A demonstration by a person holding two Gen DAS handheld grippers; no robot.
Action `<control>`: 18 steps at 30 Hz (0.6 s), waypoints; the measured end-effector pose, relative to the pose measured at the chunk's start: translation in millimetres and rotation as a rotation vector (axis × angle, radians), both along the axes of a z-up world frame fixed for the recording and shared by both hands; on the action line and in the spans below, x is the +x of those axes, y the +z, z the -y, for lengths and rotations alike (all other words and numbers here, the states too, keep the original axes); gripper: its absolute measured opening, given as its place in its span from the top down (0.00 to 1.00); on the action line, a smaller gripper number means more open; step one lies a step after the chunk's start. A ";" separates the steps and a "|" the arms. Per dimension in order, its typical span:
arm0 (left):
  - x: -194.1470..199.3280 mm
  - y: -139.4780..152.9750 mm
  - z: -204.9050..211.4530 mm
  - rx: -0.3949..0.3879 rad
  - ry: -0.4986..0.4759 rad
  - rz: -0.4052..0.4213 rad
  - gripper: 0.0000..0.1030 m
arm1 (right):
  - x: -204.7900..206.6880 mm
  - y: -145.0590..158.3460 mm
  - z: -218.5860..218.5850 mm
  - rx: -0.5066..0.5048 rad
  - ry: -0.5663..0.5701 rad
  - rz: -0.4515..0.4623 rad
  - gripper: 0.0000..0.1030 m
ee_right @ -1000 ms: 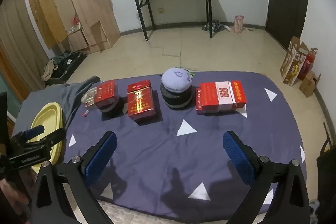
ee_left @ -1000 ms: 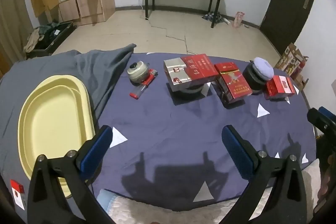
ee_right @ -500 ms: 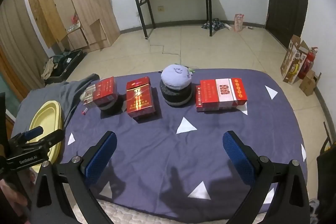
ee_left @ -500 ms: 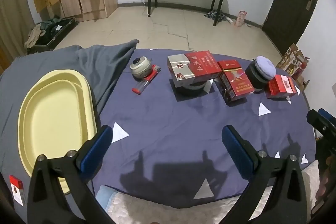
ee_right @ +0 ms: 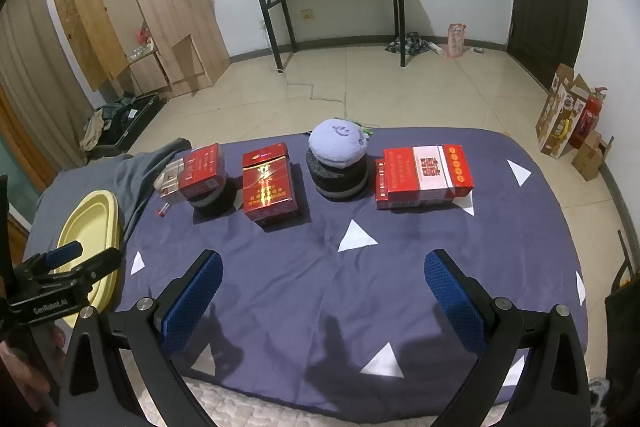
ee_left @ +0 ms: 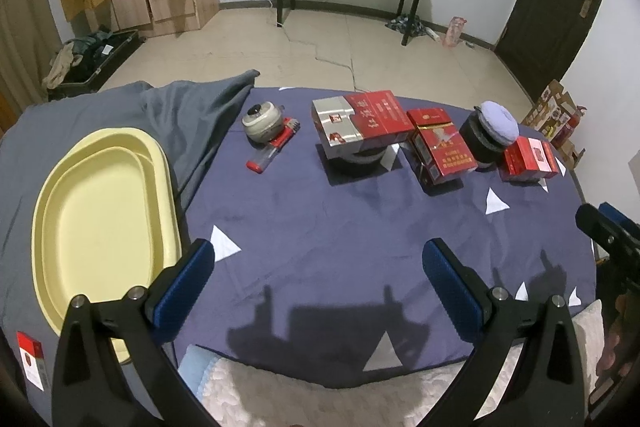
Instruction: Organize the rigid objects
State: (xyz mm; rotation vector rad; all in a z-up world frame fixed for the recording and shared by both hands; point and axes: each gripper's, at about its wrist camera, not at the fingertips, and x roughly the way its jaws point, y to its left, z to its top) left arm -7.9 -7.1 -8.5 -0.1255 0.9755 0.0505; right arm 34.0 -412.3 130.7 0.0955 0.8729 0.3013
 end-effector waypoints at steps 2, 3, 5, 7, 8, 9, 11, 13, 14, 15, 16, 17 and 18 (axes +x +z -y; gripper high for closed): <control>-1.8 -0.9 1.4 -0.002 -0.004 -0.004 0.00 | -0.4 1.4 -2.0 -0.007 0.005 0.006 0.00; -2.8 -1.3 2.0 0.001 -0.005 -0.006 0.00 | -1.2 2.0 -3.1 -0.010 0.009 0.011 0.00; -4.6 -1.5 3.2 0.007 -0.007 -0.009 0.00 | -2.8 2.6 -4.3 -0.014 0.012 0.018 0.00; -7.1 -0.4 4.3 0.019 -0.009 -0.007 0.00 | -3.9 2.2 -4.3 -0.006 0.013 0.015 0.00; -8.8 0.9 5.4 0.033 -0.010 -0.002 0.00 | -4.0 1.8 -3.8 0.002 0.011 0.010 0.00; -10.6 2.5 6.4 0.047 -0.012 0.003 0.00 | -3.8 1.7 -3.3 0.008 0.008 0.006 0.00; -12.9 5.3 7.8 0.049 -0.017 0.009 0.00 | -3.8 2.3 -2.4 0.014 0.003 0.004 0.00; -14.9 7.6 6.4 0.038 -0.015 0.014 0.00 | -4.0 3.3 -2.4 0.011 0.003 0.012 0.00; -15.4 8.4 5.6 0.032 -0.013 0.016 0.00 | -4.2 3.6 -2.9 0.008 0.003 0.016 0.00; -15.3 8.7 4.9 0.027 -0.010 0.016 0.00 | -4.4 3.7 -3.5 0.006 0.004 0.018 0.00; -14.8 8.2 3.1 0.023 -0.006 0.014 0.00 | -4.4 3.5 -3.7 0.005 0.005 0.018 0.00; -14.0 7.9 2.3 0.019 -0.003 0.013 0.00 | -4.2 3.6 -4.2 0.006 0.005 0.016 0.00; -13.1 7.5 1.7 0.017 0.000 0.010 0.00 | -4.4 3.8 -3.8 0.007 0.005 0.014 0.00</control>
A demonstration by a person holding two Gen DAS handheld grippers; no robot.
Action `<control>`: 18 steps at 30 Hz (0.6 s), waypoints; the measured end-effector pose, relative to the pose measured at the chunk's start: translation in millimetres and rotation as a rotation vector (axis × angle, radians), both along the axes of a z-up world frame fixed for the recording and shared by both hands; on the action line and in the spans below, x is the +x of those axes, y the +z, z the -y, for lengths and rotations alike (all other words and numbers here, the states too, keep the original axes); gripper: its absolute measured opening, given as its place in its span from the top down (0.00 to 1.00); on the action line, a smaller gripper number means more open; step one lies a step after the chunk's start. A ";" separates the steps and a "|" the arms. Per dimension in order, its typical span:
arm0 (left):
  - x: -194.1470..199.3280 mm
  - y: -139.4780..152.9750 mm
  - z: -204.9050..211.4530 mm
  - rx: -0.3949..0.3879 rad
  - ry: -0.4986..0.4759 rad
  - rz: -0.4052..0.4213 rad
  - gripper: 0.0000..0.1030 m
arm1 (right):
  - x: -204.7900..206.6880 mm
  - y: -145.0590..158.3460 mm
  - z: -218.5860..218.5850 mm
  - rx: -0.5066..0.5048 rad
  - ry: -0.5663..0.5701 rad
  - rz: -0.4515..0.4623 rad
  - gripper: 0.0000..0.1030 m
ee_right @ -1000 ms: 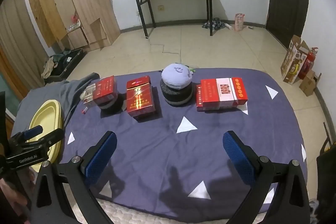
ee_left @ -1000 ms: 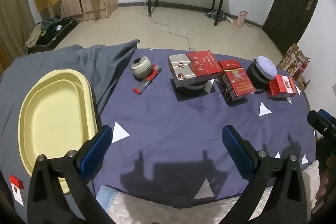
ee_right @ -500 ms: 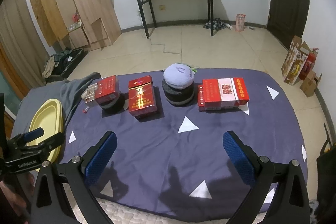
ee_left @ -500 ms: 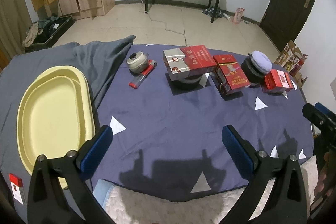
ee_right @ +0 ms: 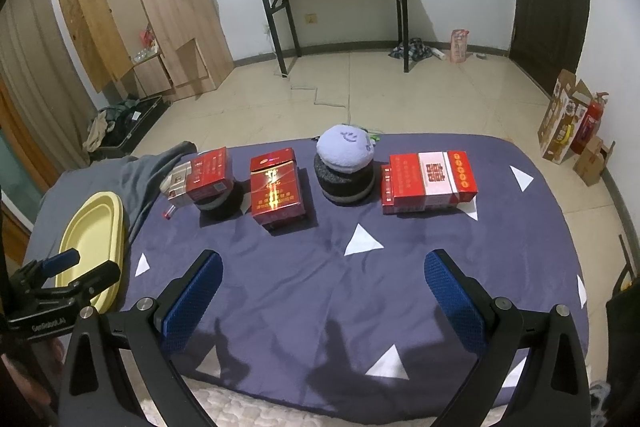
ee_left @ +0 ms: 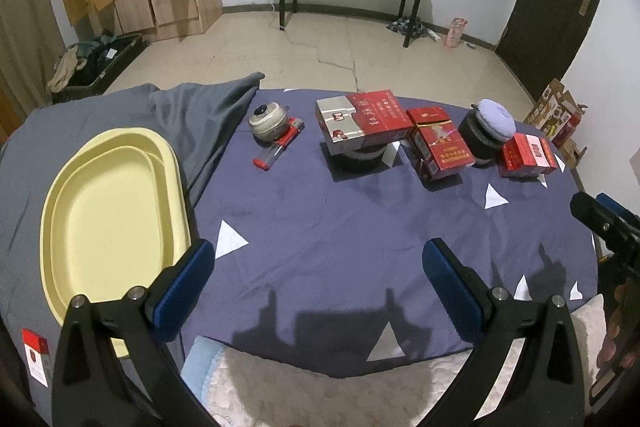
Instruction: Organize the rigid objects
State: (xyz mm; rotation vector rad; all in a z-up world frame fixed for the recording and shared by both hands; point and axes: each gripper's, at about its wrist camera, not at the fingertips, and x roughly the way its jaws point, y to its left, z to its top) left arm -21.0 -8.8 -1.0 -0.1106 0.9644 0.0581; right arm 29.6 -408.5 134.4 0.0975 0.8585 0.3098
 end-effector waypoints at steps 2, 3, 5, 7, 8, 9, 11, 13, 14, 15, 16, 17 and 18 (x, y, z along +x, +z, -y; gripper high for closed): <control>1.4 -0.6 -0.7 -0.005 0.006 -0.011 0.00 | 0.6 -0.9 -0.9 -0.003 0.004 -0.006 0.00; 0.5 -0.8 -0.8 -0.012 0.006 -0.012 0.00 | 1.1 -1.2 -1.1 -0.005 0.007 -0.007 0.00; 0.0 -0.3 -0.9 -0.025 0.005 -0.015 0.00 | 2.5 -1.2 -2.0 -0.007 0.011 -0.006 0.00; 0.6 0.3 -1.4 -0.039 0.009 -0.023 0.00 | 3.6 -1.5 -3.0 -0.004 0.017 -0.003 0.00; 1.0 0.7 -2.0 -0.049 0.011 -0.024 0.00 | 4.0 -1.6 -3.4 -0.003 0.019 -0.002 0.00; 1.2 1.2 -2.5 -0.059 0.013 -0.022 0.00 | 4.7 -2.6 -3.3 -0.002 0.019 -0.002 0.00; 1.2 0.9 -2.1 -0.066 0.017 -0.018 0.00 | 4.7 -2.5 -2.9 0.006 0.013 0.000 0.00; 0.5 1.4 -1.7 -0.071 0.020 -0.014 0.00 | 5.2 -4.5 -2.7 0.013 0.013 -0.006 0.00; 0.1 1.7 -1.2 -0.073 0.019 -0.014 0.00 | 5.5 -4.8 -2.9 0.011 0.013 -0.008 0.00; 0.2 1.8 -1.3 -0.074 0.018 -0.013 0.00 | 5.4 -5.2 -3.0 0.009 0.013 -0.008 0.00; 0.3 2.0 -0.8 -0.075 0.016 -0.013 0.00 | 5.4 -5.3 -3.6 0.004 0.014 -0.007 0.00; 0.1 2.2 -0.3 -0.074 0.014 -0.013 0.00 | 5.4 -5.5 -4.1 0.001 0.014 -0.006 0.00; 0.2 2.4 0.2 -0.072 0.013 -0.012 0.00 | 5.5 -5.6 -4.5 -0.001 0.014 -0.006 0.00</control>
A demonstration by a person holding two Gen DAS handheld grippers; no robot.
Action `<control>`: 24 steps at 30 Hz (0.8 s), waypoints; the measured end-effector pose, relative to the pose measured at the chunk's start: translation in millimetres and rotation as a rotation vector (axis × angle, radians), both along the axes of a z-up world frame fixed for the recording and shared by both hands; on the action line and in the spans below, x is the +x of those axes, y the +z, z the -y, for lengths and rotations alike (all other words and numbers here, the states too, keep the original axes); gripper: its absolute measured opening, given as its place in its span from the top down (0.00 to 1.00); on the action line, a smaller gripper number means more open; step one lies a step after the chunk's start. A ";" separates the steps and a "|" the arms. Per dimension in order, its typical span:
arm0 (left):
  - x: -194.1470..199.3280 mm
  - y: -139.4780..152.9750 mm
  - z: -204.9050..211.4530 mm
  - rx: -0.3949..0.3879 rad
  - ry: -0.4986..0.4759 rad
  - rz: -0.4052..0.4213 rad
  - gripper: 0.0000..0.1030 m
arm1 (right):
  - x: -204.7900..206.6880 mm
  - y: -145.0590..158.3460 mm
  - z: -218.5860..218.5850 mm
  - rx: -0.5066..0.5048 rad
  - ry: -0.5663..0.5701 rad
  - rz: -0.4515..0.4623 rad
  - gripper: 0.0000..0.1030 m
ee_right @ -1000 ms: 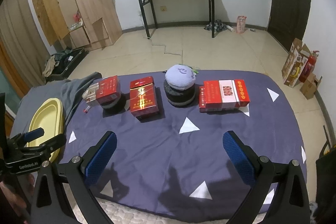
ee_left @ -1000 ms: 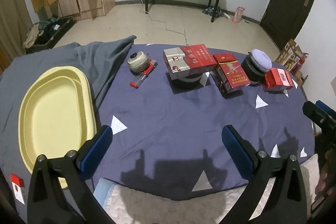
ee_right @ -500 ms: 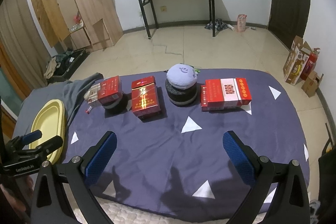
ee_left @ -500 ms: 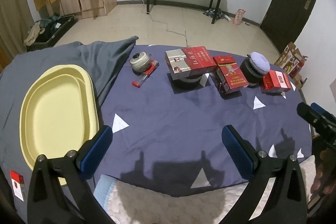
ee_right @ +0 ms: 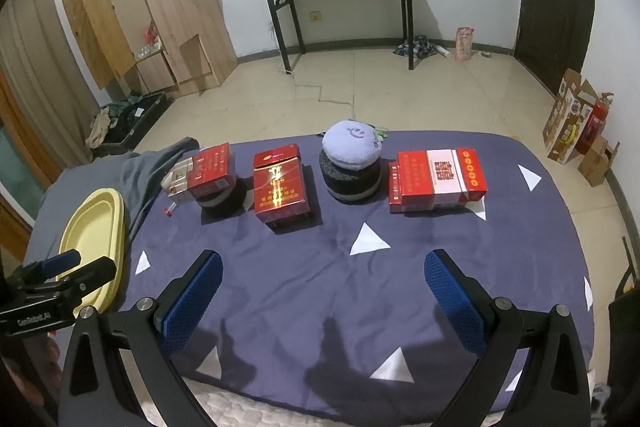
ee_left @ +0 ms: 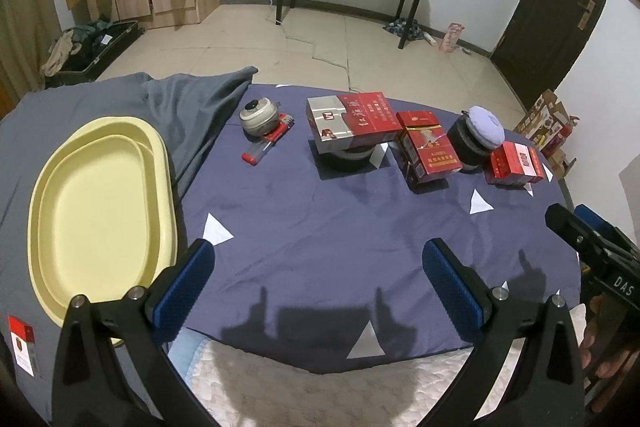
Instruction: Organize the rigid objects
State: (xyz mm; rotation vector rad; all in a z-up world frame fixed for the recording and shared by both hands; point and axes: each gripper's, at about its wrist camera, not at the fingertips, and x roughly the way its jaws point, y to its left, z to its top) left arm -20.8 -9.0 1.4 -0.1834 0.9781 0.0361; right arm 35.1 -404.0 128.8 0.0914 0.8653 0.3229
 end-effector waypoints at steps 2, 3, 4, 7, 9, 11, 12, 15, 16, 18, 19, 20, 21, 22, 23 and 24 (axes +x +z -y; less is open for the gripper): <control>0.3 -0.1 0.6 0.003 -0.001 -0.003 0.00 | 0.0 0.2 -0.6 0.000 0.002 0.002 0.00; 0.7 -0.1 0.9 0.004 -0.001 -0.005 0.00 | 0.0 0.1 -0.8 0.000 0.003 0.004 0.00; 0.7 0.2 0.7 0.003 0.000 -0.004 0.00 | 0.0 0.2 -1.0 -0.001 0.003 0.006 0.00; 1.0 -0.1 1.0 0.003 0.002 -0.003 0.00 | -0.1 0.3 -1.0 -0.004 0.002 0.004 0.00; 0.9 -0.4 0.5 0.006 0.003 -0.004 0.00 | -0.2 0.3 -1.1 -0.004 0.003 0.004 0.00; 1.1 -0.9 0.3 0.007 0.004 -0.007 0.00 | -0.4 0.4 -1.1 -0.005 0.003 0.005 0.00; 1.0 -1.1 0.4 0.008 0.004 -0.009 0.00 | -0.5 0.6 -1.1 -0.003 0.003 0.006 0.00; 0.8 -1.7 0.9 0.011 0.003 -0.011 0.00 | -0.5 0.6 -1.3 -0.003 0.004 0.009 0.00; 0.9 -1.8 0.7 0.011 0.004 -0.012 0.00 | -0.6 0.7 -1.1 -0.003 0.004 0.009 0.00; 0.9 -1.9 0.7 0.011 0.005 -0.012 0.00 | -0.9 1.0 -0.5 -0.002 0.002 0.010 0.00; 0.6 -2.4 0.4 0.011 0.005 -0.011 0.00 | -0.9 1.3 -0.3 -0.002 0.001 0.010 0.00; 0.7 -2.5 0.4 0.011 0.006 -0.011 0.00 | -0.7 1.3 -0.1 -0.001 0.000 0.010 0.00; 0.8 -2.8 0.5 0.012 0.006 -0.011 0.00 | -0.5 1.4 0.1 -0.001 0.000 0.010 0.00; 0.7 -2.7 0.5 0.014 0.005 -0.012 0.00 | -0.2 1.4 0.3 -0.002 -0.001 0.011 0.00; 0.6 -3.1 0.5 0.017 0.006 -0.013 0.00 | -0.5 1.6 0.0 -0.003 -0.001 0.010 0.00; 0.4 -3.7 0.1 0.020 0.006 -0.014 0.00 | -0.6 1.6 0.0 -0.004 0.000 0.010 0.00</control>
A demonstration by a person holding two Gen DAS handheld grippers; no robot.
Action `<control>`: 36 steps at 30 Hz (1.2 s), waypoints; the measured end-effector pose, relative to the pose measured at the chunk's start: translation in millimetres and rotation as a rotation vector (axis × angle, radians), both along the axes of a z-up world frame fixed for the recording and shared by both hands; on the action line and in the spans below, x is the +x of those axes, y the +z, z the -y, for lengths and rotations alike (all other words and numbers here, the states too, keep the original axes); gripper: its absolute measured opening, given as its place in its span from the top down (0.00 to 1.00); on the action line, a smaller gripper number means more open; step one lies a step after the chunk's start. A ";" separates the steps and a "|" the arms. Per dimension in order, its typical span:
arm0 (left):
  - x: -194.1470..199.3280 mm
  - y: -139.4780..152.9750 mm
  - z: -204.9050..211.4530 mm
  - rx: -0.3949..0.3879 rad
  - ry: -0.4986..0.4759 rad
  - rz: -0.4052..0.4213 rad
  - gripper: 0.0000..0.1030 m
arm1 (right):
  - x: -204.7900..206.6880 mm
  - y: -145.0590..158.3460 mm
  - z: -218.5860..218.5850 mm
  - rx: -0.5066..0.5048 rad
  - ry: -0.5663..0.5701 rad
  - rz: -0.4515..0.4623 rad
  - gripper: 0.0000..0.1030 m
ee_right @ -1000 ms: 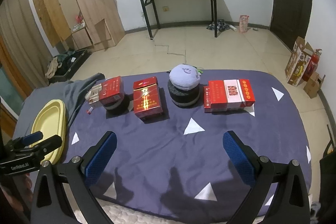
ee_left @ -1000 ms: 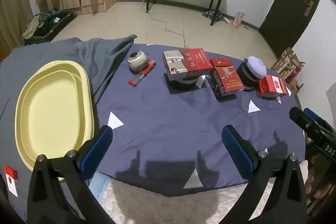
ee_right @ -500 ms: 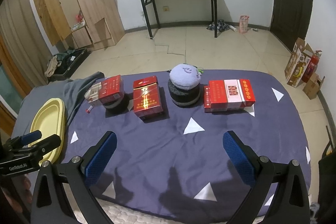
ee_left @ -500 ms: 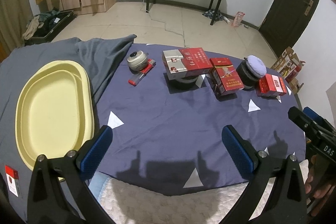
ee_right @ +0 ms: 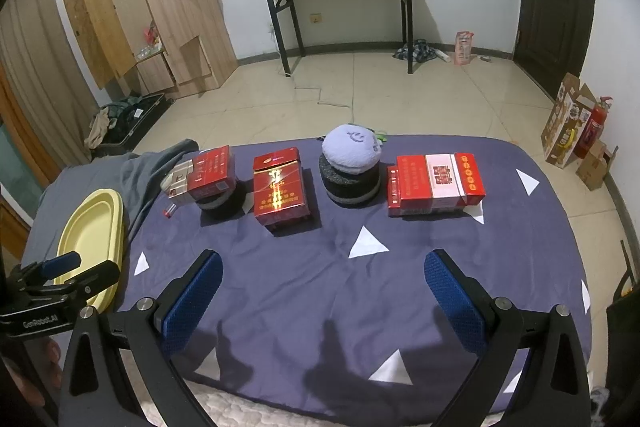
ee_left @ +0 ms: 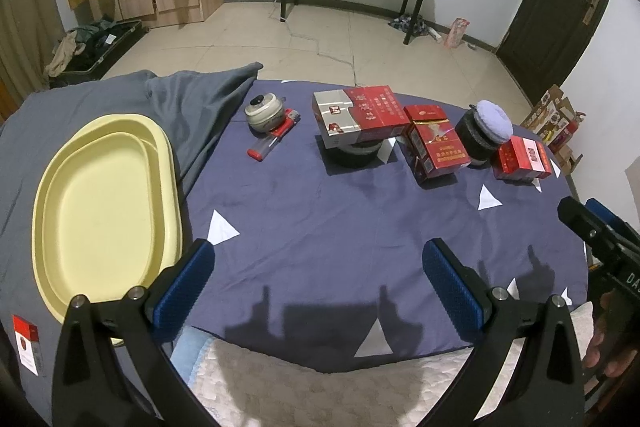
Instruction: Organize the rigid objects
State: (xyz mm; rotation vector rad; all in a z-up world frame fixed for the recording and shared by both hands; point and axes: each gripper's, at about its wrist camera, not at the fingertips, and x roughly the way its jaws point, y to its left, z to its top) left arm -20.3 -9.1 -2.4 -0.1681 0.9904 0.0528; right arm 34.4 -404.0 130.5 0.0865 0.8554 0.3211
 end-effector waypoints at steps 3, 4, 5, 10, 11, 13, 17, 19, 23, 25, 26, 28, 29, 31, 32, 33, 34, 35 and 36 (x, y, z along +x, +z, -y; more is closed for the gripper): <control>0.6 -1.6 0.1 0.004 -0.001 -0.003 0.00 | 0.0 0.0 -0.1 0.000 0.001 0.000 0.00; 0.6 -1.6 0.1 0.004 0.000 -0.002 0.00 | 0.0 -0.2 -0.2 -0.001 0.002 0.000 0.00; 0.6 -1.6 0.2 0.004 -0.001 -0.001 0.00 | 0.0 -0.1 -0.1 -0.001 0.002 0.001 0.00; 0.8 -3.6 0.2 0.006 0.001 0.001 0.00 | -0.2 0.1 -0.4 0.001 -0.001 0.003 0.00; 1.2 -5.2 -0.2 0.004 0.003 -0.002 0.00 | 0.1 0.1 -0.2 0.002 -0.003 0.003 0.00; 1.1 -5.4 0.0 0.002 0.005 -0.008 0.00 | -0.1 0.1 -0.3 0.002 -0.002 0.003 0.00; 1.0 -5.7 -0.1 0.002 0.006 -0.011 0.00 | 0.3 -0.3 0.1 0.001 0.000 0.004 0.00; 1.0 -5.9 -0.2 0.001 0.007 -0.010 0.00 | -0.2 0.1 -0.2 0.001 -0.001 0.004 0.00; 1.2 -6.6 -0.3 0.002 0.006 -0.019 0.00 | -0.2 0.1 -0.2 0.002 -0.003 0.003 0.00; 1.2 -5.7 -0.2 0.003 0.007 -0.020 0.00 | -0.3 -0.1 -0.2 0.002 -0.002 0.004 0.00; 1.2 -5.4 -0.6 0.003 0.007 -0.019 0.00 | 0.1 -0.3 0.3 0.002 -0.003 0.005 0.00; 1.2 -5.6 -0.7 0.001 0.010 -0.018 0.00 | -0.3 -0.1 -0.3 0.001 -0.001 0.003 0.00; 1.1 -5.8 -1.2 -0.001 0.010 -0.017 0.00 | -0.2 -0.2 -0.2 0.000 -0.002 0.004 0.00; 1.1 -5.7 -1.0 0.002 0.009 -0.019 0.00 | -0.3 -0.1 -0.3 0.002 -0.002 0.003 0.00; 1.1 -5.8 -1.2 0.005 0.009 -0.020 0.00 | -0.1 -0.2 -0.3 0.001 -0.002 0.002 0.00; 1.1 -5.7 -0.9 0.007 0.010 -0.020 0.00 | -0.2 -0.4 -0.3 0.001 -0.002 0.002 0.00; 1.3 -6.0 -0.9 0.009 0.010 -0.022 0.00 | 0.1 -0.3 0.1 0.001 -0.003 0.002 0.00; 1.2 -6.0 -1.3 0.009 0.010 -0.023 0.00 | -0.1 -0.2 -0.1 0.000 -0.002 0.002 0.00; 1.4 -6.3 -0.9 0.008 0.010 -0.024 0.00 | -0.1 -0.3 -0.1 0.000 -0.001 0.002 0.00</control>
